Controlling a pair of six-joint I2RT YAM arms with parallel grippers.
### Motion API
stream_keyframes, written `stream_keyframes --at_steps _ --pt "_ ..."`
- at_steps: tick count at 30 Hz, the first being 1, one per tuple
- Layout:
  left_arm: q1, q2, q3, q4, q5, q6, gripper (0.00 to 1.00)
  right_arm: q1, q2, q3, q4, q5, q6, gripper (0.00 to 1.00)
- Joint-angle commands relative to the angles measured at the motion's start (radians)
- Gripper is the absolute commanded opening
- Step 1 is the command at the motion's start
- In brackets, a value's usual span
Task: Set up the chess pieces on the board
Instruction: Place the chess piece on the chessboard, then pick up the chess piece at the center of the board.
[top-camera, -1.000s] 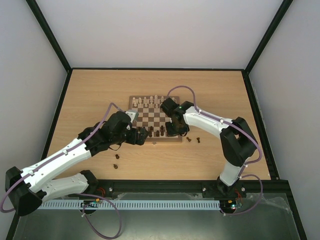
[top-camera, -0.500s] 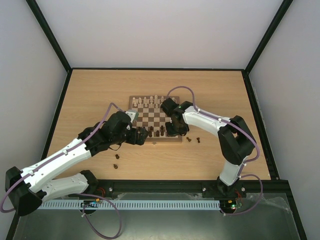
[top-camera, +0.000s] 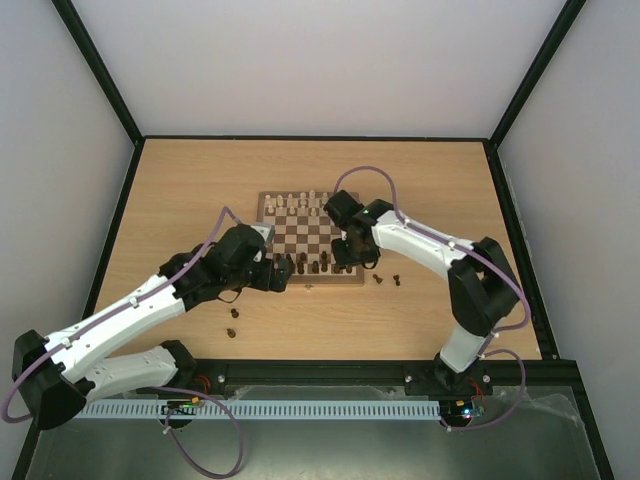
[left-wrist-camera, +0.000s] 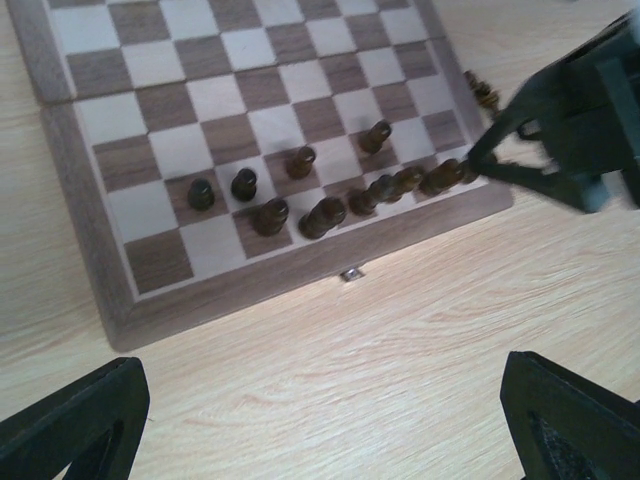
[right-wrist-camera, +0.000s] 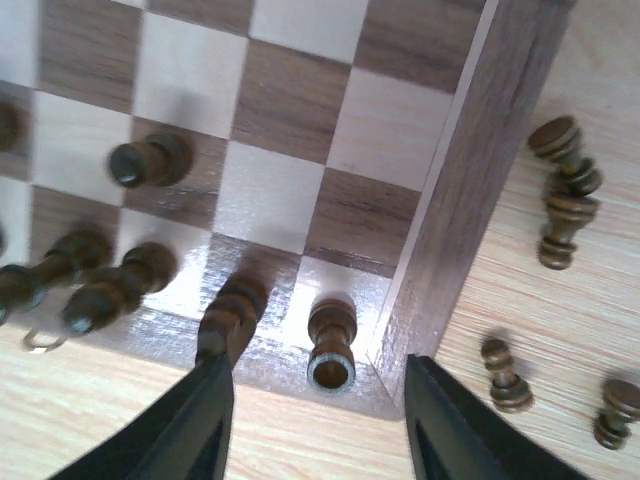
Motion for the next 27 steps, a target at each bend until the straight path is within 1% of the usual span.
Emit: stream_keyframes --at_steps 1,5,11,15,18,27 --pt "0.005 0.03 0.037 -0.113 -0.04 -0.026 0.99 -0.004 -0.137 -0.008 -0.036 0.008 0.006 0.53" --pt "0.006 0.063 0.03 -0.188 -0.057 -0.051 0.99 -0.003 -0.259 -0.094 0.005 -0.024 0.02 0.63" --pt "0.007 0.107 0.018 -0.308 -0.058 -0.126 0.99 -0.003 -0.43 -0.273 0.102 -0.132 0.029 0.64" --pt "0.006 0.081 0.016 -0.388 -0.106 -0.221 0.99 -0.002 -0.493 -0.366 0.183 -0.187 0.036 0.65" --pt "0.007 0.074 -0.021 -0.383 -0.075 -0.267 0.99 0.004 -0.522 -0.404 0.224 -0.241 0.037 0.66" --pt "0.008 0.1 -0.172 -0.307 -0.038 -0.366 0.99 0.071 -0.594 -0.401 0.212 -0.282 0.023 0.67"
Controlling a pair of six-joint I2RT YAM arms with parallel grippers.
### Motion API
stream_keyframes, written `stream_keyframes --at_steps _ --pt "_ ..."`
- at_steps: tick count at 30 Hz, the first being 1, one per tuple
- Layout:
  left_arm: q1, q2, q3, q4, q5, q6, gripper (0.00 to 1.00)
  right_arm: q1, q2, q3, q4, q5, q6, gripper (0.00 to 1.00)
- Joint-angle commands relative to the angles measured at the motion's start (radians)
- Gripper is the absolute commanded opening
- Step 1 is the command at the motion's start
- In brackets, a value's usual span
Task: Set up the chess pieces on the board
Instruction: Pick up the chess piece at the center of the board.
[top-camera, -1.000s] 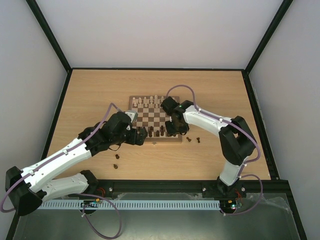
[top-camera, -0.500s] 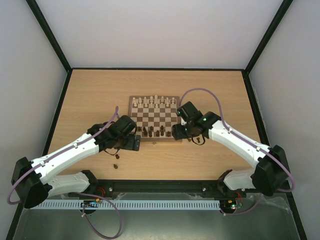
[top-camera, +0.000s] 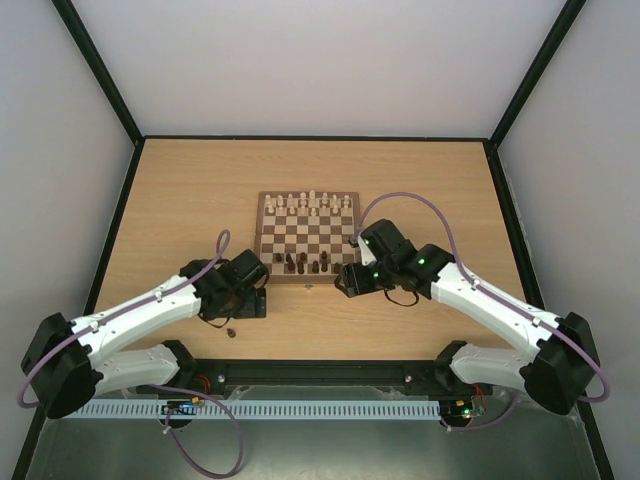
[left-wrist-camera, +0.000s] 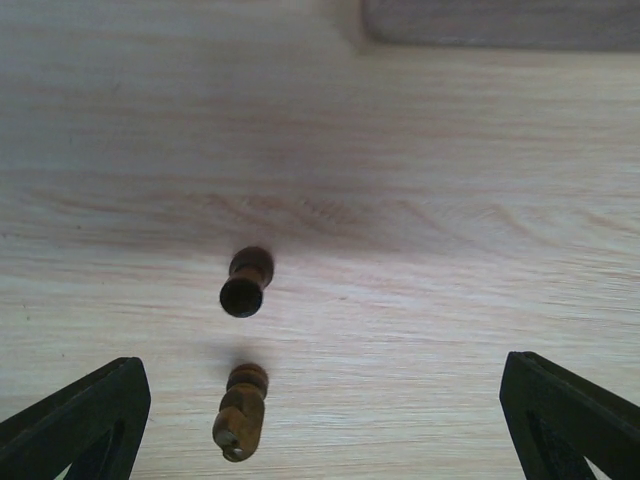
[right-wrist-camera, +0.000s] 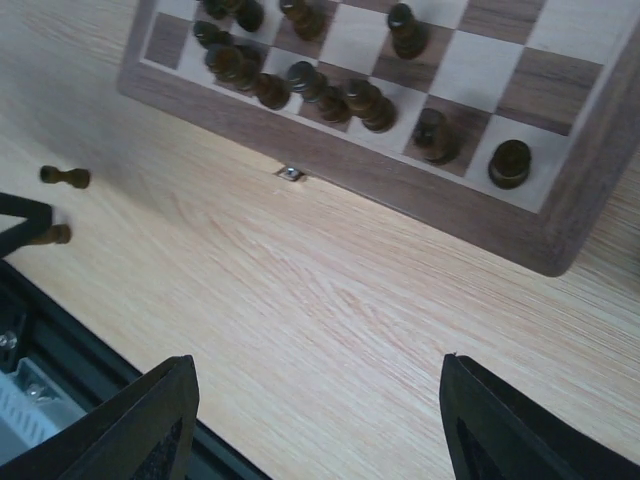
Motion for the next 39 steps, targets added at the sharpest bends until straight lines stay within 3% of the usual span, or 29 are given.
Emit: stream_keyframes --at_steps 1,6,13,22,30,39 --pt "0.006 0.01 -0.068 0.022 0.021 -0.078 0.98 0.032 -0.03 -0.006 0.002 -0.04 -0.008 0.67" --pt "0.023 0.039 -0.109 0.067 0.021 -0.082 0.92 0.064 -0.043 -0.007 0.003 -0.036 -0.007 0.67" --pt "0.064 0.122 -0.113 0.132 0.035 -0.036 0.65 0.085 -0.057 -0.01 0.001 -0.027 -0.005 0.67" --pt "0.137 0.137 -0.126 0.166 0.057 0.017 0.58 0.089 -0.052 -0.013 0.003 -0.03 -0.005 0.66" --pt "0.145 0.107 -0.138 0.149 0.08 0.015 0.38 0.09 -0.049 -0.015 0.006 -0.029 -0.007 0.67" --pt "0.145 0.069 -0.136 0.114 0.089 0.01 0.36 0.091 -0.042 -0.019 0.006 -0.026 -0.006 0.66"
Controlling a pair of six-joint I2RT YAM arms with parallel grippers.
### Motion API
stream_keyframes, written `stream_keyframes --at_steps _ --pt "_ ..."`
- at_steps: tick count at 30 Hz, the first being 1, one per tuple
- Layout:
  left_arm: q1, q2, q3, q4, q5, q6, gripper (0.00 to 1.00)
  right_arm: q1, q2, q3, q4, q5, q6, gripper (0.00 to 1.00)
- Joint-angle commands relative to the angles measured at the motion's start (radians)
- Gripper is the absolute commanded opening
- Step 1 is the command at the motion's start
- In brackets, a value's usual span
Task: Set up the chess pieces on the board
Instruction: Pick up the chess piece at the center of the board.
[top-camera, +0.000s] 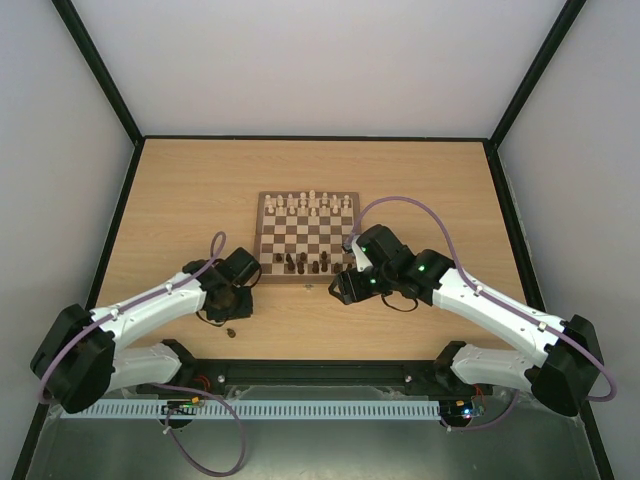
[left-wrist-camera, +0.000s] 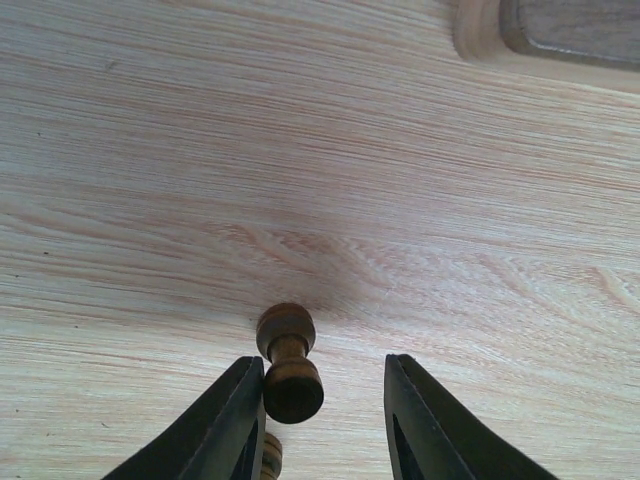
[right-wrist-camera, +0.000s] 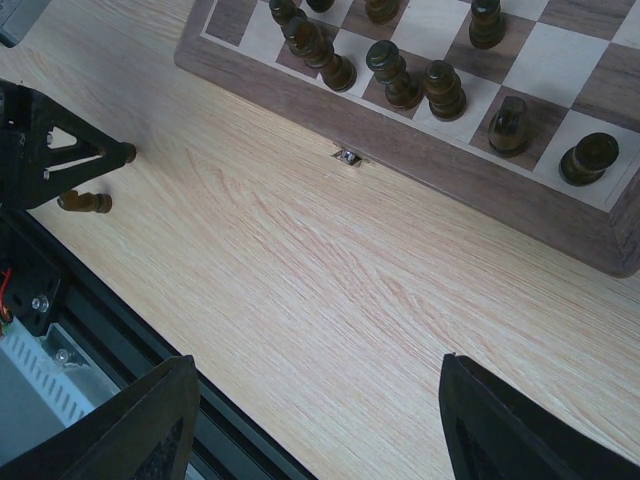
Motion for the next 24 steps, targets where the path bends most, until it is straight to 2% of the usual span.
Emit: stream_keyframes --at_steps 1,9,16,24 --pt "0.006 -0.002 -0.004 -0.034 0.008 0.0 0.35 0.009 -0.001 -0.016 -0.008 -0.006 -0.006 0.66" --pt "0.006 0.029 -0.009 -0.029 -0.001 0.005 0.31 0.011 0.002 -0.017 -0.008 0.002 -0.005 0.66" --pt "0.006 0.027 -0.012 -0.024 -0.005 0.007 0.18 0.014 0.001 -0.02 -0.008 0.01 -0.003 0.66" --pt "0.006 0.034 0.064 -0.073 -0.016 0.033 0.13 0.018 0.005 -0.02 -0.01 0.022 0.0 0.66"
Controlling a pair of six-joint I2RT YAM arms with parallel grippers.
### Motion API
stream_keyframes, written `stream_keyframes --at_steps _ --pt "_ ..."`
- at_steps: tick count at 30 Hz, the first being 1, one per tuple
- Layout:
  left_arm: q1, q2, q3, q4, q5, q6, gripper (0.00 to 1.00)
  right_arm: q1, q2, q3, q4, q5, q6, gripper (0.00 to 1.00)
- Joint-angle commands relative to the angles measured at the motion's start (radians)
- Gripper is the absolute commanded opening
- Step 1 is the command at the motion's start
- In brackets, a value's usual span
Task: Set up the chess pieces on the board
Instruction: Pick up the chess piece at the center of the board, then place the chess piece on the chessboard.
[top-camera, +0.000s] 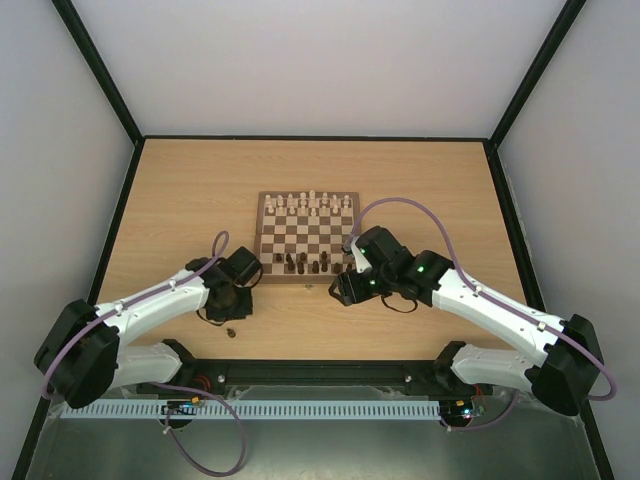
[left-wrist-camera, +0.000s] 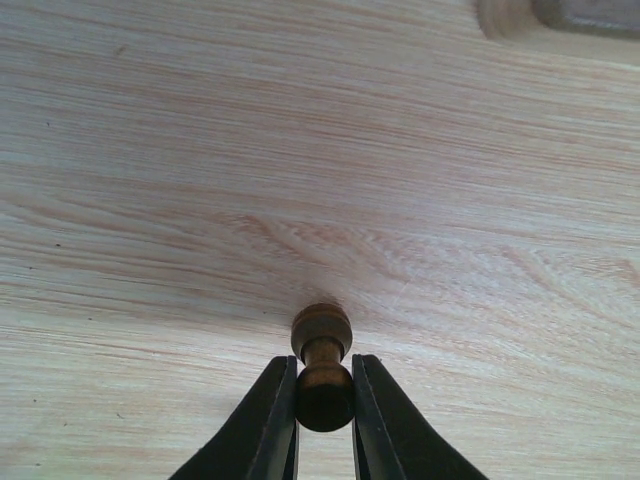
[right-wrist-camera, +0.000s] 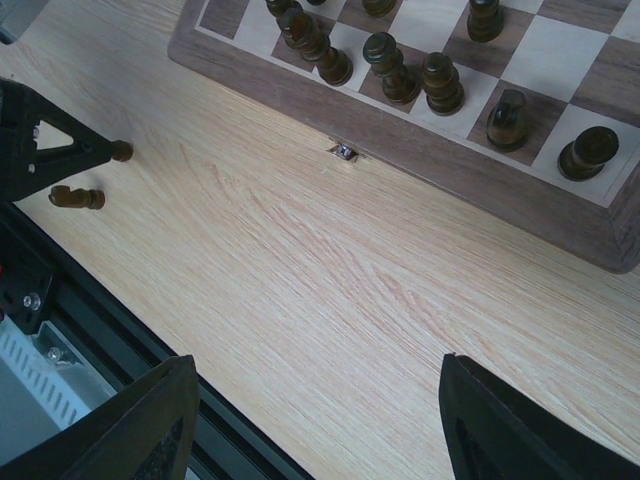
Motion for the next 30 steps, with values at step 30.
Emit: stream_keyframes --at_steps 30 --pt "0.07 0.435 0.523 -0.043 -0.027 0.304 0.14 0.009 0.023 -0.009 -0.019 0.044 0.002 0.66"
